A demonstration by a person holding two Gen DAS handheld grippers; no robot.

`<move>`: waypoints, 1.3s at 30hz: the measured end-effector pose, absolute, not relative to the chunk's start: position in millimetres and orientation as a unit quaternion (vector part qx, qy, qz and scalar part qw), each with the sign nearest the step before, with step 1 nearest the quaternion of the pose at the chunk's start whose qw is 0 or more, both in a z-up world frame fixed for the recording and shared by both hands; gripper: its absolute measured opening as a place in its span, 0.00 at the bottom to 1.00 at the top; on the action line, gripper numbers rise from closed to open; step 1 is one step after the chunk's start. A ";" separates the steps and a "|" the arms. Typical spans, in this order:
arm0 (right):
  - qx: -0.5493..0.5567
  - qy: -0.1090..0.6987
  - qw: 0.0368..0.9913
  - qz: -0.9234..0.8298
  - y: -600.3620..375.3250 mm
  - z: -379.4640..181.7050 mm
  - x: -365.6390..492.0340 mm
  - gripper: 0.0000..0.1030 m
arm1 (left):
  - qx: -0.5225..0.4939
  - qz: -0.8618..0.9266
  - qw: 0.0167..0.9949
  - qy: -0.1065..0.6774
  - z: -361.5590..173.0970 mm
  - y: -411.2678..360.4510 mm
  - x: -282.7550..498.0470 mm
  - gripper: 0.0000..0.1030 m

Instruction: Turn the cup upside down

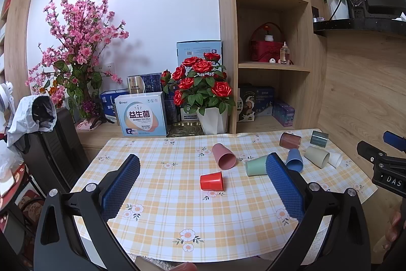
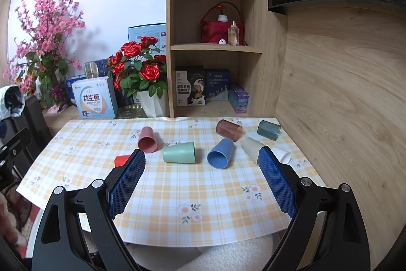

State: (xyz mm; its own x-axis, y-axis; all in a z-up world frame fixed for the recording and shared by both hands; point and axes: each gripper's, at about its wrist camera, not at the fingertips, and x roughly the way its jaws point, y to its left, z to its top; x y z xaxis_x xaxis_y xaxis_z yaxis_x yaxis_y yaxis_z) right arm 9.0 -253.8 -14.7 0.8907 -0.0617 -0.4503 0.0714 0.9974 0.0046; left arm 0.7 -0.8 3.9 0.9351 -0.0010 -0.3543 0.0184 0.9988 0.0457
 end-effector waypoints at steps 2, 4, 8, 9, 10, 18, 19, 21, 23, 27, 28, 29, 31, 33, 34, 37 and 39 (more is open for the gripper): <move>0.011 0.231 0.972 -0.034 -254.2 -15.0 8.6 0.85 | 0.024 -0.004 0.983 0.181 3.9 -1.0 1.1 0.94; 0.011 0.231 0.972 -0.034 -254.1 -15.3 8.3 0.85 | 0.024 -0.004 0.983 0.181 4.7 -2.0 -0.4 0.94; 0.010 0.232 0.972 -0.034 -254.2 -15.3 8.9 0.85 | 0.025 -0.005 0.983 0.180 3.6 -1.6 -0.1 0.94; 0.010 0.232 0.972 -0.034 -254.2 -15.2 8.8 0.85 | 0.025 -0.005 0.983 0.180 3.9 -1.6 0.0 0.94; 0.010 0.231 0.972 -0.034 -254.2 -15.4 8.9 0.85 | 0.024 -0.005 0.983 0.180 4.3 -1.3 -0.1 0.94; 0.011 0.231 0.972 -0.035 -254.6 -15.8 8.9 0.85 | 0.024 -0.005 0.983 0.180 1.5 -1.8 0.8 0.94; 0.011 0.231 0.972 -0.035 -254.6 -15.8 9.0 0.85 | 0.024 -0.005 0.983 0.180 1.5 -1.9 0.9 0.94; 0.011 0.231 0.972 -0.035 -254.7 -16.0 8.8 0.85 | 0.024 -0.004 0.983 0.180 1.5 -2.3 1.3 0.94; 0.011 0.231 0.972 -0.035 -254.9 -15.7 8.9 0.85 | 0.024 -0.005 0.983 0.180 1.7 -2.1 1.1 0.94; 0.011 0.231 0.972 -0.035 -254.9 -15.3 9.0 0.85 | 0.024 -0.005 0.983 0.180 1.8 -2.2 1.1 0.94; 0.011 0.231 0.972 -0.035 -255.0 -15.3 8.9 0.85 | 0.024 -0.005 0.983 0.181 1.8 -2.3 1.4 0.94; 0.011 0.231 0.972 -0.034 -255.1 -15.6 8.9 0.85 | 0.024 -0.005 0.983 0.181 1.2 -2.5 1.3 0.94; 0.011 0.231 0.972 -0.035 -254.8 -15.6 8.9 0.85 | 0.024 -0.006 0.983 0.180 1.5 -3.3 0.3 0.94; 0.011 0.231 0.972 -0.036 -255.5 -16.5 8.8 0.85 | 0.024 -0.006 0.983 0.181 1.4 -3.6 0.5 0.94; 0.012 0.231 0.972 -0.036 -255.9 -16.7 8.6 0.85 | 0.024 -0.006 0.983 0.181 1.3 -3.7 0.8 0.94; 0.012 0.231 0.972 -0.035 -256.2 -16.8 8.9 0.85 | 0.024 -0.006 0.983 0.181 0.6 -3.3 0.2 0.94; 0.011 0.232 0.972 -0.035 -255.8 -16.2 9.0 0.85 | 0.024 -0.006 0.983 0.181 0.2 -3.8 0.4 0.94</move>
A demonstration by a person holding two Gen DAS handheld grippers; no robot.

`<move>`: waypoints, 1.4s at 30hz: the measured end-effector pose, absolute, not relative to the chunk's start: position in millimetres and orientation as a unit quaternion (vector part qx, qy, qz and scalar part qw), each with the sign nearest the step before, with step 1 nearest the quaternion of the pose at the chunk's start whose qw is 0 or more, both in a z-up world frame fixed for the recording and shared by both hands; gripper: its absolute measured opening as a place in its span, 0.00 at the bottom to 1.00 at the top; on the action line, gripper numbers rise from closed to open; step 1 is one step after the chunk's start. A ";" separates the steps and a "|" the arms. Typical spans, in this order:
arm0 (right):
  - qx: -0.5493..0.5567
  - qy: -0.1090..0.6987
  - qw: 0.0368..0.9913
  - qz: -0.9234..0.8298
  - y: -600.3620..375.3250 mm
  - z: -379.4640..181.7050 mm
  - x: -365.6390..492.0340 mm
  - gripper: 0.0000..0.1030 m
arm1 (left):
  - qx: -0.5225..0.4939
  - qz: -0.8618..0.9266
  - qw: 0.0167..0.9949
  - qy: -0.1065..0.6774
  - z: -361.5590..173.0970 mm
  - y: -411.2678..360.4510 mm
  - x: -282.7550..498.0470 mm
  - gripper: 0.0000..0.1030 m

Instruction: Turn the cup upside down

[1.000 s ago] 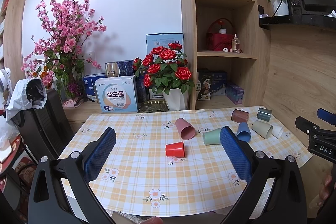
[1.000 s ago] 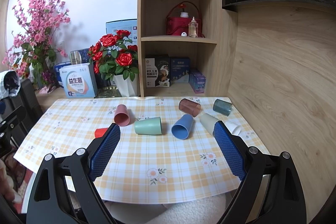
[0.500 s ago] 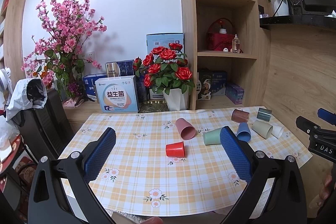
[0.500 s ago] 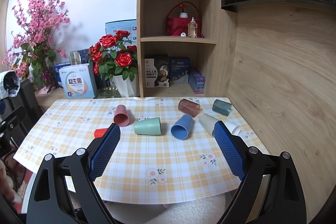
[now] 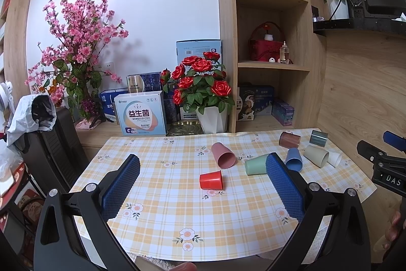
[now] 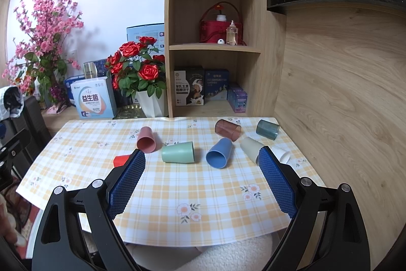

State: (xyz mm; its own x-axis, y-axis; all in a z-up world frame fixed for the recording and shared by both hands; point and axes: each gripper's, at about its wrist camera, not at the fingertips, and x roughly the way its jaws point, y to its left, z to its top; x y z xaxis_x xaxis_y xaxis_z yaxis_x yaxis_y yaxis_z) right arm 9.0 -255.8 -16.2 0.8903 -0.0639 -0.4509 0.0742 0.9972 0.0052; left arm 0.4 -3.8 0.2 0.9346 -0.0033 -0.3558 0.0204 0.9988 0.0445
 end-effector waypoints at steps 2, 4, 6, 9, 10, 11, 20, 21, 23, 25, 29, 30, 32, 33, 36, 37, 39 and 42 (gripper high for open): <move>0.011 0.232 0.972 -0.035 -256.1 -16.5 9.0 0.85 | 0.025 -0.006 0.983 0.181 0.1 -4.2 0.8 0.94; 0.012 0.231 0.972 -0.036 -256.5 -16.6 8.9 0.85 | 0.025 -0.006 0.983 0.181 0.2 -3.6 0.3 0.94; 0.012 0.231 0.972 -0.036 -256.3 -16.4 8.9 0.85 | 0.024 -0.006 0.983 0.180 0.3 -3.7 0.4 0.94; 0.012 0.231 0.972 -0.036 -256.5 -16.1 9.0 0.85 | 0.024 -0.006 0.983 0.180 0.5 -3.7 0.5 0.94; 0.012 0.231 0.972 -0.036 -257.0 -16.6 9.0 0.85 | 0.024 -0.006 0.983 0.180 0.8 -3.4 0.3 0.94; 0.012 0.232 0.972 -0.036 -256.5 -16.1 9.1 0.85 | 0.024 -0.006 0.983 0.180 0.8 -3.6 0.5 0.94; 0.014 0.227 0.973 -0.039 -259.1 -11.4 7.3 0.85 | 0.024 -0.007 0.984 0.177 2.9 -5.3 0.7 0.94; 0.014 0.226 0.973 -0.040 -259.3 -10.9 7.0 0.85 | 0.024 -0.007 0.984 0.176 3.4 -5.8 1.0 0.94; 0.014 0.224 0.974 -0.041 -259.2 -10.3 6.1 0.85 | 0.024 -0.007 0.984 0.176 3.8 -6.1 0.4 0.94; 0.015 0.223 0.974 -0.042 -258.7 -10.0 5.2 0.85 | 0.023 -0.008 0.984 0.176 4.0 -6.4 0.6 0.94; 0.015 0.221 0.974 -0.043 -257.4 -9.5 4.3 0.85 | 0.021 -0.011 0.985 0.174 5.8 -6.4 -0.9 0.94; 0.015 0.220 0.974 -0.043 -257.8 -9.6 3.8 0.85 | 0.020 -0.013 0.985 0.173 6.2 -5.9 -1.5 0.94; 0.016 0.219 0.975 -0.043 -259.3 -8.8 3.8 0.85 | 0.017 -0.016 0.985 0.172 6.2 -4.3 -2.4 0.94; 0.017 0.220 0.975 -0.042 -260.4 -7.9 4.3 0.85 | 0.016 -0.013 0.985 0.173 6.1 -3.4 -2.0 0.94; 0.026 0.215 0.976 -0.036 -265.2 -6.2 4.4 0.85 | 0.008 -0.005 0.984 0.178 4.5 0.3 -0.5 0.94; 0.038 0.216 0.975 -0.020 -269.5 -6.5 5.9 0.85 | 0.002 -0.007 0.984 0.181 2.8 1.7 0.9 0.94; 0.066 0.227 0.972 0.014 -284.0 -7.4 13.9 0.85 | 0.001 -0.012 0.982 0.189 -0.4 4.0 6.0 0.94; 0.077 0.230 0.970 0.009 -318.7 -8.1 33.7 0.85 | 0.002 -0.015 0.980 0.197 -6.6 11.5 24.6 0.94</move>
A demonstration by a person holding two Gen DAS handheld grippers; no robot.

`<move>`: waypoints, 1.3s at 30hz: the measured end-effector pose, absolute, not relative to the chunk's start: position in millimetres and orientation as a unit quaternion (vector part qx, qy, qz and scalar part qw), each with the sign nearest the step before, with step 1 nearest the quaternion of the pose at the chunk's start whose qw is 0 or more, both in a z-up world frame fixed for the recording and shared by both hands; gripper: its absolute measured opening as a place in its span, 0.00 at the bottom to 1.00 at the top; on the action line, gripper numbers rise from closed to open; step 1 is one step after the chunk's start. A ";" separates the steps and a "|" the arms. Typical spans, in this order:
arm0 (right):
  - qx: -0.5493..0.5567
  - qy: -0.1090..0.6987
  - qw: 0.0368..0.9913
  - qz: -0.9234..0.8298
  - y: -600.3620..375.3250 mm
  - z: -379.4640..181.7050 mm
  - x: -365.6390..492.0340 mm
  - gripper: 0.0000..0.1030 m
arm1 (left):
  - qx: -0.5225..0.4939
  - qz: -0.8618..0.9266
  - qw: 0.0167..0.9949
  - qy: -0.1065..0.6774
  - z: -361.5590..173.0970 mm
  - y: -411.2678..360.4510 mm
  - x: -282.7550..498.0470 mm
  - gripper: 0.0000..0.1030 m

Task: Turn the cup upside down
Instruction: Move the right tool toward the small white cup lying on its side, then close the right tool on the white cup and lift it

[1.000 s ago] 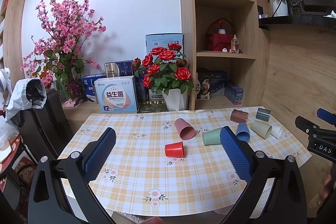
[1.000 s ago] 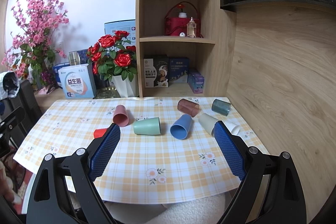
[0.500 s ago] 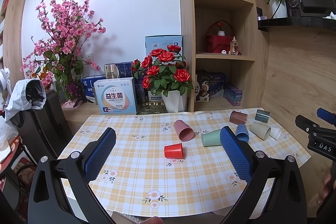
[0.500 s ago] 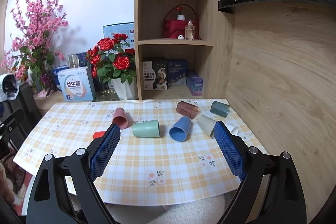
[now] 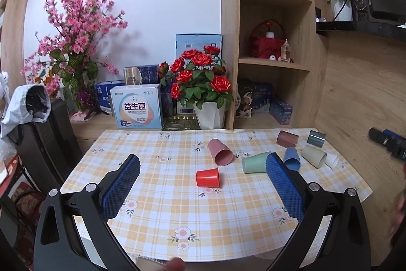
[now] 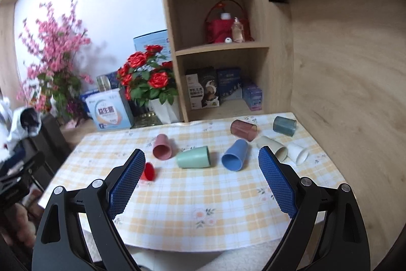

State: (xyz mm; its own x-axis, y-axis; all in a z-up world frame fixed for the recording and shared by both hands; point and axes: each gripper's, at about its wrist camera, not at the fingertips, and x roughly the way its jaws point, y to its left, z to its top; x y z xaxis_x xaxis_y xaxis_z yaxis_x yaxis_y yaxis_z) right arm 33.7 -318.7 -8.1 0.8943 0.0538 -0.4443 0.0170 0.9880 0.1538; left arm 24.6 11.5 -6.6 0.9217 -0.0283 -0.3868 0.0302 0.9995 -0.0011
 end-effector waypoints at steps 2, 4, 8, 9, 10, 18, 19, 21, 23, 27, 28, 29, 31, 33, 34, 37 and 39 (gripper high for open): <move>0.066 0.243 0.968 -0.012 -352.9 -11.7 56.8 0.85 | 0.010 -0.010 0.980 0.200 -13.4 16.8 41.6 0.94; 0.063 0.269 0.960 -0.034 -386.3 -19.3 80.7 0.85 | 0.006 -0.011 0.978 0.209 -20.0 24.8 60.8 0.94; 0.064 0.337 0.936 -0.080 -461.6 -50.5 132.9 0.85 | -0.027 -0.028 0.976 0.215 -33.9 42.4 99.3 0.94; 0.062 0.352 0.930 -0.087 -475.8 -59.3 144.2 0.85 | -0.029 -0.033 0.975 0.218 -37.2 44.0 107.7 0.94; 0.057 0.367 0.923 -0.096 -489.8 -70.0 158.0 0.85 | -0.032 -0.037 0.975 0.219 -40.3 45.4 115.7 0.94; -0.047 0.443 0.887 -0.124 -534.9 -136.6 243.5 0.85 | -0.020 -0.020 0.973 0.229 -60.8 42.5 167.9 0.94; -0.049 0.450 0.883 -0.123 -539.9 -141.9 250.8 0.83 | -0.025 -0.022 0.972 0.231 -63.4 42.8 174.6 0.94; -0.050 0.469 0.874 -0.119 -548.2 -155.7 273.5 0.73 | -0.028 -0.019 0.971 0.235 -67.0 42.5 182.8 0.94; -0.044 0.478 0.869 -0.116 -554.8 -162.7 290.4 0.73 | -0.028 -0.010 0.971 0.236 -69.6 42.1 190.5 0.94; -0.062 0.519 0.849 -0.076 -556.2 -187.4 326.3 0.70 | -0.039 -0.005 0.969 0.244 -74.0 43.1 204.1 0.94; -0.079 0.533 0.840 -0.063 -553.2 -194.7 331.7 0.66 | -0.042 -0.005 0.968 0.247 -75.1 43.0 206.4 0.94; -0.097 0.548 0.829 -0.047 -548.8 -203.4 335.9 0.64 | -0.045 -0.006 0.967 0.251 -77.4 43.0 209.4 0.94; -0.119 0.571 0.812 -0.020 -542.7 -217.0 341.6 0.63 | -0.047 -0.010 0.965 0.259 -81.5 41.4 212.4 0.94; -0.148 0.591 0.793 -0.001 -534.9 -229.9 346.8 0.63 | -0.050 -0.012 0.961 0.270 -87.2 39.6 216.6 0.94; -0.169 0.598 0.784 0.003 -530.5 -235.6 349.8 0.63 | -0.053 -0.016 0.960 0.274 -89.5 39.0 218.1 0.94; -0.172 0.613 0.771 0.018 -527.3 -246.2 356.8 0.63 | -0.054 -0.020 0.958 0.280 -93.4 35.8 220.6 0.94; -0.174 0.630 0.757 0.022 -525.4 -255.9 362.7 0.63 | -0.054 -0.021 0.958 0.279 -94.5 34.3 219.7 0.94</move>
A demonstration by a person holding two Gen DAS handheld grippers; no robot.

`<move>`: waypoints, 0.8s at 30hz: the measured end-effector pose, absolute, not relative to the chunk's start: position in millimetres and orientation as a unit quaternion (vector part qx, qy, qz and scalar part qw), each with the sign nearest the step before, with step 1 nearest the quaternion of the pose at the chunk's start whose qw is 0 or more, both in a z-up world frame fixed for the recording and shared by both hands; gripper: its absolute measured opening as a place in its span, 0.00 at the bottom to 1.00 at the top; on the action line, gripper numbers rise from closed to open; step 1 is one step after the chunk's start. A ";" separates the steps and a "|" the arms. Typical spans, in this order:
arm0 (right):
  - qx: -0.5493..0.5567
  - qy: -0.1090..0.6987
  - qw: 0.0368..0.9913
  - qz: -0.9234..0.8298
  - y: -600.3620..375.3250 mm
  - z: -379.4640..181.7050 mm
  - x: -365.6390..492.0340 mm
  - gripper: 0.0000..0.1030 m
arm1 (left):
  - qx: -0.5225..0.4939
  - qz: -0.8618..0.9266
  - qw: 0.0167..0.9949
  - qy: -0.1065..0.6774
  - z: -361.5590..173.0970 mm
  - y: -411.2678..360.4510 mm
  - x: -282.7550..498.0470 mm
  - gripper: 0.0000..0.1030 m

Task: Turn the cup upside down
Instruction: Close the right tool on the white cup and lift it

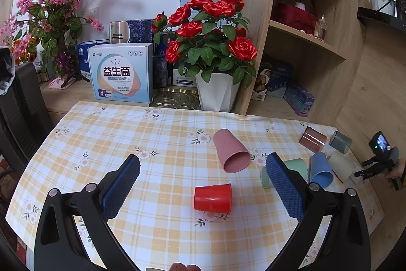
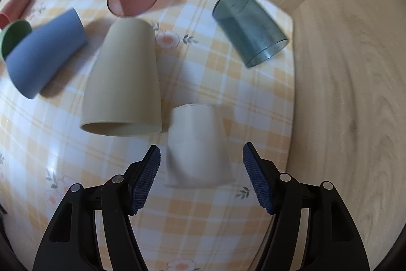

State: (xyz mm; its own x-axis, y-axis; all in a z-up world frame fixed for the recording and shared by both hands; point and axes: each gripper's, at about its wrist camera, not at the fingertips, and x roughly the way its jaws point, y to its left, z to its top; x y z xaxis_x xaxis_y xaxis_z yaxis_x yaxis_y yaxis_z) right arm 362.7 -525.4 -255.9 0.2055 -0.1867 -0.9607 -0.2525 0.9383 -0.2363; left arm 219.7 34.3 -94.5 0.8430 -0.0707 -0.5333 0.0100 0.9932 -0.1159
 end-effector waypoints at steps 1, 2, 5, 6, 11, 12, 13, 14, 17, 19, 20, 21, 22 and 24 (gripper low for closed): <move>-0.173 0.637 0.751 0.021 -525.2 -261.8 365.7 0.63 | -0.055 -0.020 0.958 0.280 -95.1 33.8 219.5 0.94; -0.166 0.642 0.748 0.022 -525.5 -264.0 367.8 0.63 | -0.055 -0.019 0.958 0.282 -95.1 33.6 220.6 0.94; -0.121 0.658 0.743 0.020 -531.6 -271.5 373.0 0.62 | -0.059 -0.015 0.955 0.289 -98.7 36.8 218.9 0.94; -0.108 0.660 0.744 0.014 -534.8 -271.9 373.4 0.55 | -0.062 -0.016 0.955 0.291 -99.8 38.6 217.9 0.94; -0.038 0.663 0.747 -0.033 -553.7 -263.9 364.1 0.55 | -0.075 0.009 0.944 0.322 -108.0 49.3 213.2 0.94; -0.015 0.659 0.751 -0.039 -557.7 -259.3 359.7 0.55 | -0.075 0.012 0.942 0.326 -110.3 51.1 211.8 0.94; 0.008 0.654 0.755 -0.043 -560.9 -254.3 354.8 0.55 | -0.073 0.018 0.941 0.329 -112.8 53.1 209.9 0.94; 0.030 0.647 0.761 -0.048 -562.6 -247.9 347.1 0.55 | -0.071 0.022 0.941 0.330 -114.3 55.1 208.6 0.94; 0.064 0.635 0.767 -0.059 -558.0 -235.4 322.8 0.55 | -0.069 0.030 0.941 0.329 -117.4 61.7 203.3 0.94; 0.089 0.626 0.773 -0.062 -547.5 -227.0 301.5 0.55 | -0.073 0.028 0.943 0.324 -117.5 66.3 200.2 0.94; 0.098 0.622 0.775 -0.062 -544.4 -225.4 294.5 0.55 | -0.077 0.022 0.945 0.317 -117.0 69.3 196.9 0.94; 0.114 0.616 0.777 -0.057 -535.3 -220.0 283.7 0.55 | -0.079 0.017 0.948 0.307 -116.2 71.8 193.8 0.94; 0.128 0.611 0.780 -0.048 -520.6 -213.4 272.1 0.55 | -0.077 0.016 0.951 0.297 -115.2 73.5 190.5 0.94; 0.129 0.607 0.784 -0.032 -497.0 -210.3 266.1 0.55 | -0.060 0.021 0.955 0.288 -115.3 74.9 186.7 0.94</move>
